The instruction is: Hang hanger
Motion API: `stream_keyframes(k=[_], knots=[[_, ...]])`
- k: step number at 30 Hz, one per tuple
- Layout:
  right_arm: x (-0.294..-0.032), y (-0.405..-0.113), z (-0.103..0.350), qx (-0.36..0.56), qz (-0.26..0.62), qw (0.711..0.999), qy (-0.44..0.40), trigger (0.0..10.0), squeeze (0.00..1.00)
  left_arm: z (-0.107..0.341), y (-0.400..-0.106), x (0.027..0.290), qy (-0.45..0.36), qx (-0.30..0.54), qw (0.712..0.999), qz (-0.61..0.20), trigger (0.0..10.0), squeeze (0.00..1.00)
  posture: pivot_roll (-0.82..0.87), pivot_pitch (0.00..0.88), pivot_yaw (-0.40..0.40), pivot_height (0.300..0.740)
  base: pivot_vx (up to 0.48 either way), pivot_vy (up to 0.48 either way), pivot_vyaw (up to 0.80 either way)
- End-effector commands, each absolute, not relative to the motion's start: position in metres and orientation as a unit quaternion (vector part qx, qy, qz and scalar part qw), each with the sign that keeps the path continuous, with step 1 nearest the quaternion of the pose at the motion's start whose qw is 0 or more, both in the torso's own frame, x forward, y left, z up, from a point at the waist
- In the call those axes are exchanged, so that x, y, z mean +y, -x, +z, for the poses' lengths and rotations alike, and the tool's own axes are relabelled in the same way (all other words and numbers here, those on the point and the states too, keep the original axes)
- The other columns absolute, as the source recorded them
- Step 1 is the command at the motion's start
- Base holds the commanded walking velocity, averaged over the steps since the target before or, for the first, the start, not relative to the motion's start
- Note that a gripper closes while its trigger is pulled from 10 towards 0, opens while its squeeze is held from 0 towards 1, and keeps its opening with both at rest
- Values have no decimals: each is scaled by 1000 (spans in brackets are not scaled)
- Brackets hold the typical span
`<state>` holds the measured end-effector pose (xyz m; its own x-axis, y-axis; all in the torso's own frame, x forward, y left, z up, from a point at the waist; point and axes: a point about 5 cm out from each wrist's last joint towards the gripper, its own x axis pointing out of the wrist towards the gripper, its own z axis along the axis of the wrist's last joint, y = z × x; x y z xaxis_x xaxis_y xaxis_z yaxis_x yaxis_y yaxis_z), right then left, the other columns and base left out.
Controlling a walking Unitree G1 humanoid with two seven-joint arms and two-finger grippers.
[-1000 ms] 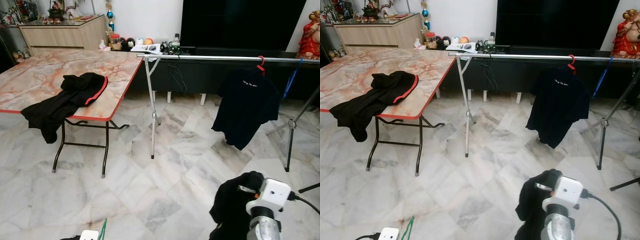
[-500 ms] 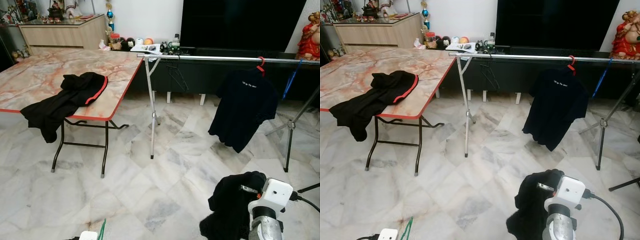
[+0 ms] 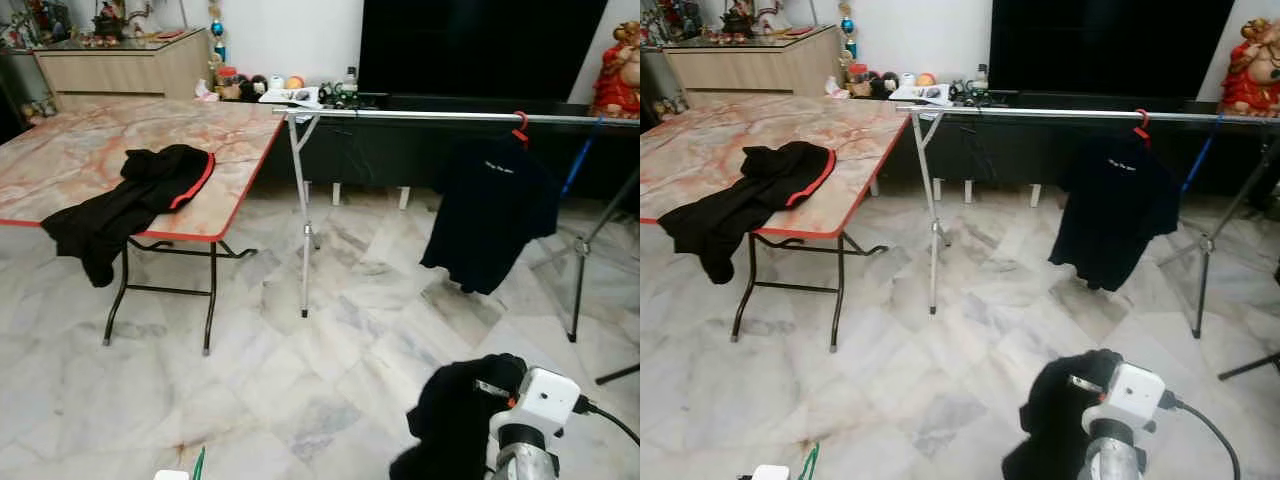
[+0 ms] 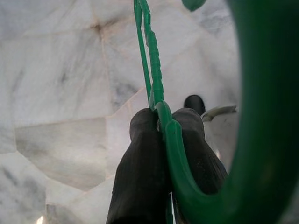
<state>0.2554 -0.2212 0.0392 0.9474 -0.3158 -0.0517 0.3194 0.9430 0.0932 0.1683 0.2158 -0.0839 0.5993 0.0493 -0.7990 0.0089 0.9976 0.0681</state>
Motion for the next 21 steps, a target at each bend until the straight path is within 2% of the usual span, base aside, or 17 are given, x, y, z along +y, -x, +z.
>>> stream_keyframes(k=[1,7,21], knots=[[-215,-260,48,-3,-150,987,-50,10000,0,-86,-160,224,-44,463,885,16,10000,0,16,0,51,740,0,334,0],[-210,-262,47,-1,-143,988,-51,10000,0,-87,-156,226,-42,470,882,14,10000,0,18,0,55,740,0,344,0],[-205,-262,47,1,-136,989,-53,10000,0,-87,-157,229,-45,471,881,17,10000,0,24,0,56,740,0,480,0]])
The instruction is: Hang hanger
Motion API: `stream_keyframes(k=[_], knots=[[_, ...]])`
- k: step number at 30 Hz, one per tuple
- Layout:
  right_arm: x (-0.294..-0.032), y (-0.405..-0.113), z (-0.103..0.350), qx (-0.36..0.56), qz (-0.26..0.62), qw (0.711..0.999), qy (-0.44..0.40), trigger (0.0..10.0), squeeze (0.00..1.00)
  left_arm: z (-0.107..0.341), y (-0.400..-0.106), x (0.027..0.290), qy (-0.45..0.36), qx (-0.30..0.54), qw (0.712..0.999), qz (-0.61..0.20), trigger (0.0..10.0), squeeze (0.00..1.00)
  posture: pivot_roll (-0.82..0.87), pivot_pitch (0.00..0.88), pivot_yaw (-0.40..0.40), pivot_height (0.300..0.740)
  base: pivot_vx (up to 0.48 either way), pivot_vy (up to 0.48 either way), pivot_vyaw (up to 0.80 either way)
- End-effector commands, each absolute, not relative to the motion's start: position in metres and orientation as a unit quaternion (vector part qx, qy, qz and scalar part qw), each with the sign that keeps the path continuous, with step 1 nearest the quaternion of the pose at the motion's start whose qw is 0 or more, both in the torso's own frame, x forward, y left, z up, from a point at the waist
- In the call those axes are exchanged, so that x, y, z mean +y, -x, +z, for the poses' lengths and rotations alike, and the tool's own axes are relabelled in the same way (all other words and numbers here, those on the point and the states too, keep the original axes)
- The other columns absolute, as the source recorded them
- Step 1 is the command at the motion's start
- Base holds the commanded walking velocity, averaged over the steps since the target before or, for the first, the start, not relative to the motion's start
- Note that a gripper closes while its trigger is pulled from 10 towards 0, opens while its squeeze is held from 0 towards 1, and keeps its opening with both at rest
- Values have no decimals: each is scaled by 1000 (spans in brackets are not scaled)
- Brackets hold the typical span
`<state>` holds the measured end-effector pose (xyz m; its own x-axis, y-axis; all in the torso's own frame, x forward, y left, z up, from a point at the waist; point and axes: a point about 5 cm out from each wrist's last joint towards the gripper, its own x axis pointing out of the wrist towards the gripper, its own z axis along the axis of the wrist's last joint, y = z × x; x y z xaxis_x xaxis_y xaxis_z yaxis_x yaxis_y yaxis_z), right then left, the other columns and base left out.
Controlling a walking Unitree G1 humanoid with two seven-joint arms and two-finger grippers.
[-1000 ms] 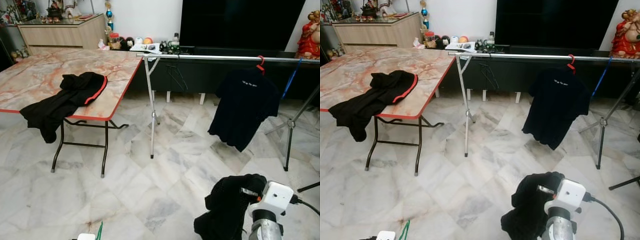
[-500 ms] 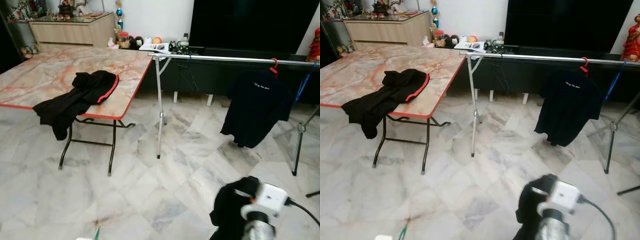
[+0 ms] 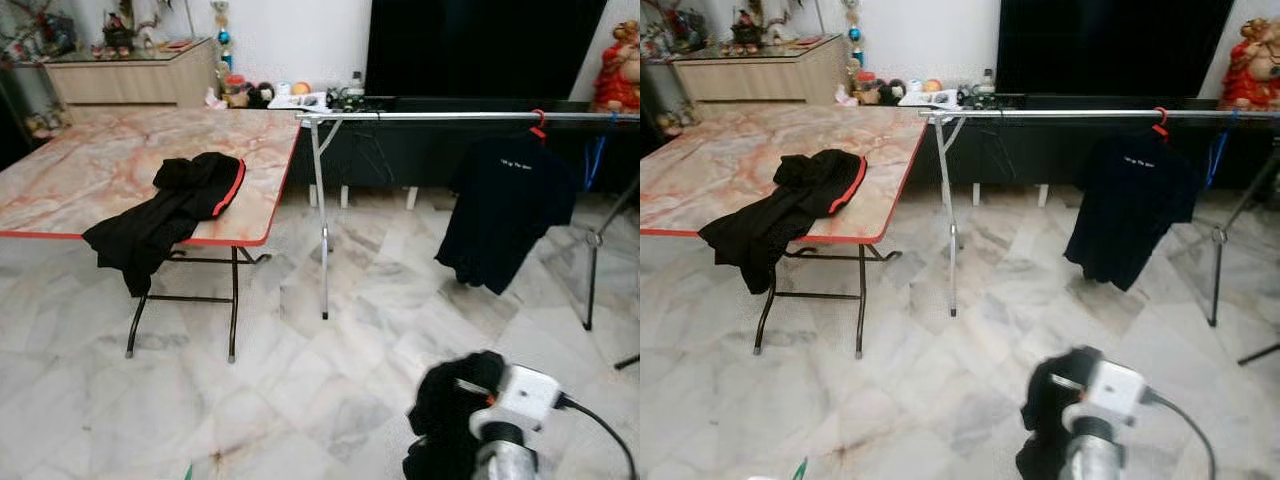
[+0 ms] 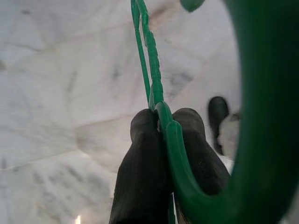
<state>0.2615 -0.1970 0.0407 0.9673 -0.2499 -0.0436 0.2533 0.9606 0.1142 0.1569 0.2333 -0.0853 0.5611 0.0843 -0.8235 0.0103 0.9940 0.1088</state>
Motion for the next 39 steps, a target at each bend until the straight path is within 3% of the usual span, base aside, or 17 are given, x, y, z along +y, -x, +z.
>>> stream_keyframes(k=[1,39], knots=[[-205,-262,47,1,-136,989,-53,10000,0,-87,-157,229,-45,471,881,17,10000,0,24,3,56,740,0,480,0],[-201,-267,49,-2,-135,989,-62,10000,0,-87,-155,230,-38,472,880,24,10000,0,40,20,46,740,0,480,0]])
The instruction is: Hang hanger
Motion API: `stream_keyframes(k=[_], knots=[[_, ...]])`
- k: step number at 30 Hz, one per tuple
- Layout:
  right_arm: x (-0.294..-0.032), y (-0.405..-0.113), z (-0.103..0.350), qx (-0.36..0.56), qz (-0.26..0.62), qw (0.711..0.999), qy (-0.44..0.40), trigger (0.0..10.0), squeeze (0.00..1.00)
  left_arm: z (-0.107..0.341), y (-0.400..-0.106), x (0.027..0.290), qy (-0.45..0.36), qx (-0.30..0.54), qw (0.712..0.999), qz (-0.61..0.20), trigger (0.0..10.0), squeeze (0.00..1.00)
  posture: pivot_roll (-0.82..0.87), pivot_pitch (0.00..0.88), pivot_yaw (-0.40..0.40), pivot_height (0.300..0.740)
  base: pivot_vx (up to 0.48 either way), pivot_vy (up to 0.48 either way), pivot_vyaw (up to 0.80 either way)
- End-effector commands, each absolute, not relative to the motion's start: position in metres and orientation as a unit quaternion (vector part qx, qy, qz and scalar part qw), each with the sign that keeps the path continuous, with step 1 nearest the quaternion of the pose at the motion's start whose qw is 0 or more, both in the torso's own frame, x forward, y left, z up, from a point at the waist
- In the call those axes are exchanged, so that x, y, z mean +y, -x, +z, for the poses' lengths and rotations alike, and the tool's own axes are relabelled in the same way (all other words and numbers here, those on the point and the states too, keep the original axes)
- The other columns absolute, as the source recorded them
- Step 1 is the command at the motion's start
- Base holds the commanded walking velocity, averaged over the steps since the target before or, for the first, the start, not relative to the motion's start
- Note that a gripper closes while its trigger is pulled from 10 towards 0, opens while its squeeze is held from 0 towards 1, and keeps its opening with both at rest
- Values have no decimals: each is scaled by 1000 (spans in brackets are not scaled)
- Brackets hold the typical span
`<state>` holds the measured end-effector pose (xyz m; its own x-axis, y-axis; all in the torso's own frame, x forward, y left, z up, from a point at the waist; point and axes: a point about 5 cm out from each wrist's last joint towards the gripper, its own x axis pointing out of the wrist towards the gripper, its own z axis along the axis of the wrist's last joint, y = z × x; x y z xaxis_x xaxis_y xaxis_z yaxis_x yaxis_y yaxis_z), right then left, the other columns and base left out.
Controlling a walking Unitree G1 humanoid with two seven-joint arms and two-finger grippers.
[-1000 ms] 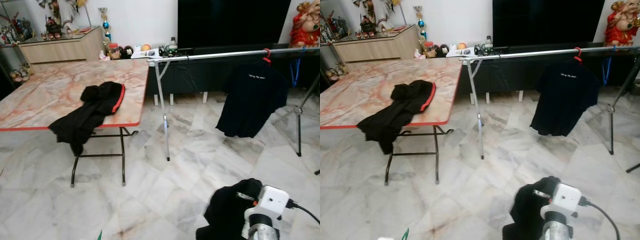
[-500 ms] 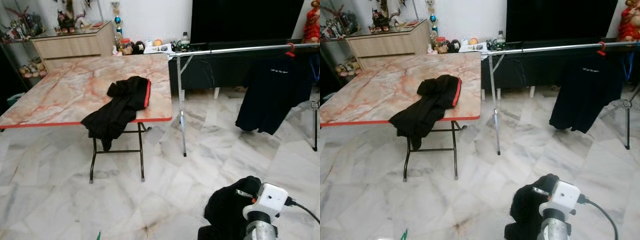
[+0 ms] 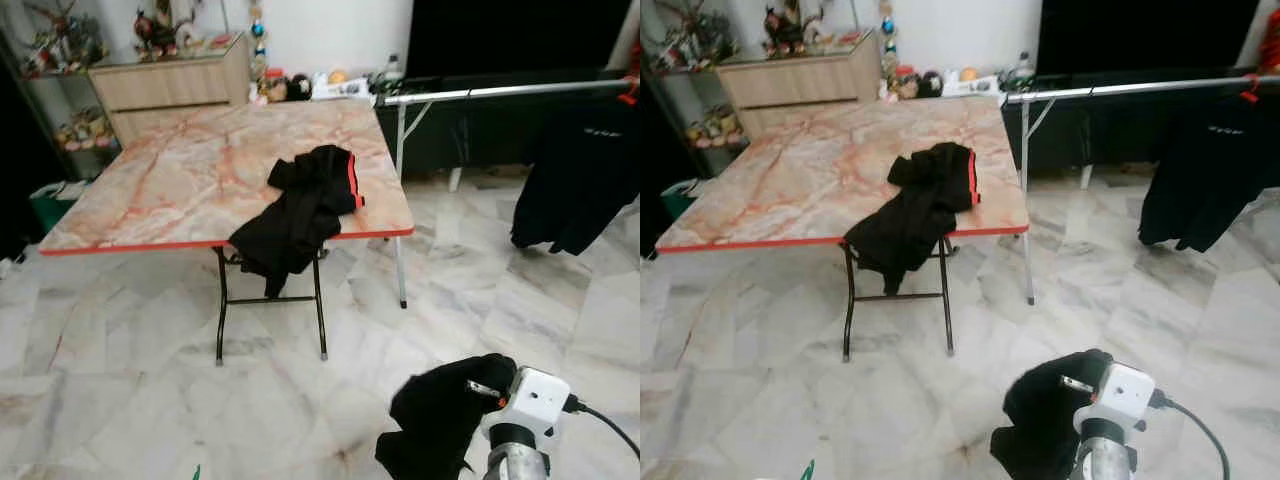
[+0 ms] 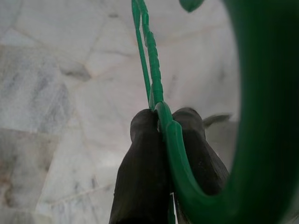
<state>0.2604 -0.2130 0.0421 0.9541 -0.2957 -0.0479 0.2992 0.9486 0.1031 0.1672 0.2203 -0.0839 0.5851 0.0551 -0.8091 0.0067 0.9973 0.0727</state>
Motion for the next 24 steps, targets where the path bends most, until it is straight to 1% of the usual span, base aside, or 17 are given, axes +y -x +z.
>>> stream_keyframes(k=[1,4,11,14,24], knots=[[-201,-267,49,-2,-135,989,-62,10000,0,-87,-155,230,-38,472,880,24,10000,0,40,20,46,740,0,480,0],[-202,-267,49,-3,-135,989,-62,10000,0,-87,-155,230,-38,471,881,25,10000,0,40,20,46,740,0,345,0],[-202,-267,50,-3,-135,989,-61,10000,0,-87,-157,227,-29,465,884,15,10000,0,42,23,45,740,0,0,0],[-202,-268,50,-4,-135,989,-61,10000,0,-86,-158,227,-21,458,889,23,10000,0,41,27,44,740,0,0,0],[-202,-269,51,-5,-134,989,-59,10000,0,-86,-159,226,-16,458,889,20,10000,0,38,33,43,740,0,0,0]])
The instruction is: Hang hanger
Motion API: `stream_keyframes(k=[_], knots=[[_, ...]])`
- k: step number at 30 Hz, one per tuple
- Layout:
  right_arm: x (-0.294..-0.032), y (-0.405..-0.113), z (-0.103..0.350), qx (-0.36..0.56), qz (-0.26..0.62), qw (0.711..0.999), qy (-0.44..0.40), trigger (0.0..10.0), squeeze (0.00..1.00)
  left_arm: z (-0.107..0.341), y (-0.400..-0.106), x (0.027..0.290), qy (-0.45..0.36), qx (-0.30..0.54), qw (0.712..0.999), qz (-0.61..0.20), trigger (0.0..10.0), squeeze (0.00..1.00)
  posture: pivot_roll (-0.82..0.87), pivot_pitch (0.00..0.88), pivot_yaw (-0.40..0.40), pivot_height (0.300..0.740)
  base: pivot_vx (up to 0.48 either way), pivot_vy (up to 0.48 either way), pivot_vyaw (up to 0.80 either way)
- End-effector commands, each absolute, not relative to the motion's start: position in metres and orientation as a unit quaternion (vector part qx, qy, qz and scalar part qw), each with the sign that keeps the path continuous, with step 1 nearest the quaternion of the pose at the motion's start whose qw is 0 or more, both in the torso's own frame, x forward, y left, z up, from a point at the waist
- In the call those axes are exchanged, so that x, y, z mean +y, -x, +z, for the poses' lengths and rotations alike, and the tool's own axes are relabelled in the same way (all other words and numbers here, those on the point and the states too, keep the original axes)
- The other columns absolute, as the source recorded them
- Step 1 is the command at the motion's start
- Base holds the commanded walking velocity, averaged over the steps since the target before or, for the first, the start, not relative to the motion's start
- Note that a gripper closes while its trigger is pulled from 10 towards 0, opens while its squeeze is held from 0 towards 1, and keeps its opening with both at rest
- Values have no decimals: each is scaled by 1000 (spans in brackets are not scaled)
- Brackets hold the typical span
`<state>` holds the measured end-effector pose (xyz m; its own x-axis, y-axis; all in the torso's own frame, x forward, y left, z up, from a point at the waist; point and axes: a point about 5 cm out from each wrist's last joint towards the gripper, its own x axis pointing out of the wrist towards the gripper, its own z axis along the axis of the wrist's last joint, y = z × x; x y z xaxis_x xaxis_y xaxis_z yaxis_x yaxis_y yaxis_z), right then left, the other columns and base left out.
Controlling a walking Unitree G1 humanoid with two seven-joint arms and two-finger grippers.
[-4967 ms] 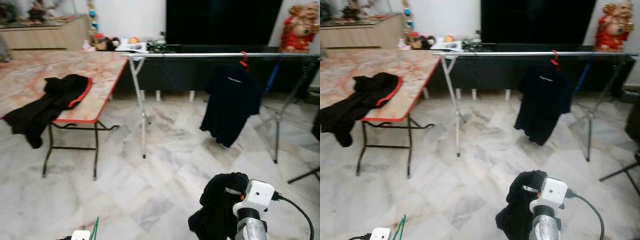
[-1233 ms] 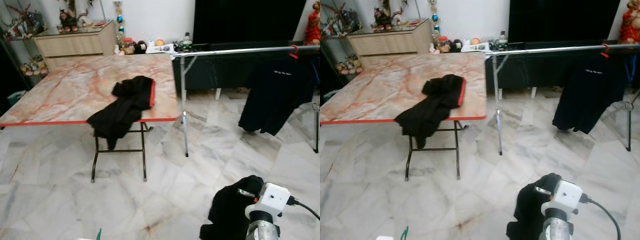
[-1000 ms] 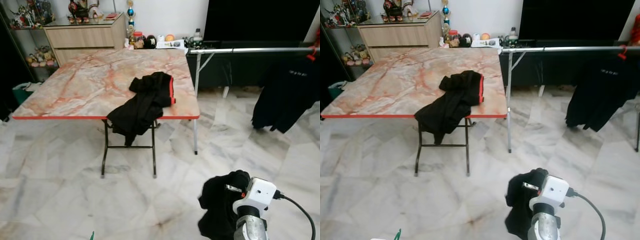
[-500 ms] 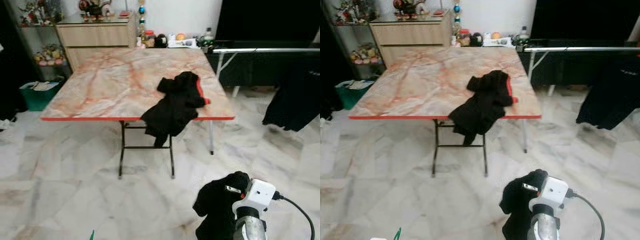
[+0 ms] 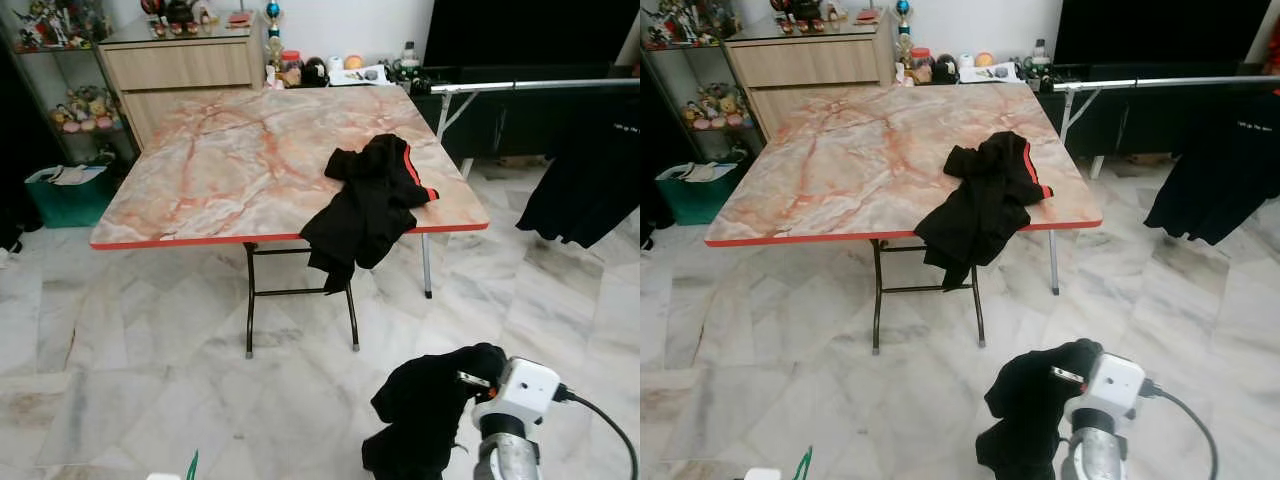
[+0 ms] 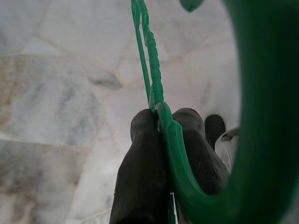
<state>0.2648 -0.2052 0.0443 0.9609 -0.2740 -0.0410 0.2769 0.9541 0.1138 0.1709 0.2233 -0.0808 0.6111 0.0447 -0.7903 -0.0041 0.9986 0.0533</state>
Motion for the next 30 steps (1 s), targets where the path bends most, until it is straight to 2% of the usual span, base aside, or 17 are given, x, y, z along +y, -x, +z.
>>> stream_keyframes(k=[1,13,30], knots=[[-202,-269,51,-5,-134,989,-59,10000,0,-86,-159,225,-17,458,889,20,10000,0,34,34,40,740,0,0,0],[-201,-270,54,-13,-131,990,-55,10000,0,-86,-159,225,-17,458,889,18,10000,0,25,38,45,740,0,0,0],[-197,-273,55,-12,-127,990,-55,10000,0,-84,-162,227,-19,456,890,14,10000,0,43,24,52,740,250,0,0]])
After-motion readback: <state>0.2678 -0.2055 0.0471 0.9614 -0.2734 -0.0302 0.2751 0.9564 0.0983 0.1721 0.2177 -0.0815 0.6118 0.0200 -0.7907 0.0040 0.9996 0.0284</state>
